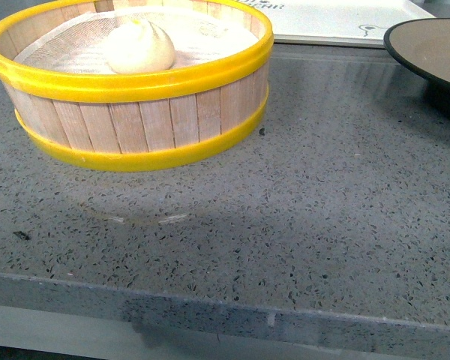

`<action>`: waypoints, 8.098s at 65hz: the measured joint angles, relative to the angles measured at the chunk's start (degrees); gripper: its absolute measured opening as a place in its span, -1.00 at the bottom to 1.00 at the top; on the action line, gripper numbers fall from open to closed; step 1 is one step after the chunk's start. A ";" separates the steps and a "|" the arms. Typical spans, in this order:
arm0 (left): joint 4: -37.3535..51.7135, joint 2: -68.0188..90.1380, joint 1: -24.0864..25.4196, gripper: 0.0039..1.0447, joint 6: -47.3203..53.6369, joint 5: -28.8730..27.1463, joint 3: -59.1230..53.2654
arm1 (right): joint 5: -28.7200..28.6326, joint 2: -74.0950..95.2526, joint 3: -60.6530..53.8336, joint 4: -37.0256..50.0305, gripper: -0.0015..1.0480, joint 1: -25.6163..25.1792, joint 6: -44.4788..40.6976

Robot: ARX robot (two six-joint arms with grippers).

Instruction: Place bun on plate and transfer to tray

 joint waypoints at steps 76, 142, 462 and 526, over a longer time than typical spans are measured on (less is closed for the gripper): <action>15.58 67.47 -22.27 0.88 6.36 0.02 51.36 | 0.07 0.00 0.00 0.00 0.83 0.00 0.02; 9.16 78.62 -22.88 0.88 13.31 -5.70 57.61 | 0.07 0.00 0.00 0.00 0.83 0.00 0.04; 13.99 69.66 -27.12 0.88 16.79 -0.52 70.62 | 0.07 0.00 0.00 0.00 0.83 0.00 0.02; 35.12 16.26 0.13 -0.93 1.81 8.94 3.61 | 0.07 0.00 0.00 0.00 0.83 0.00 0.02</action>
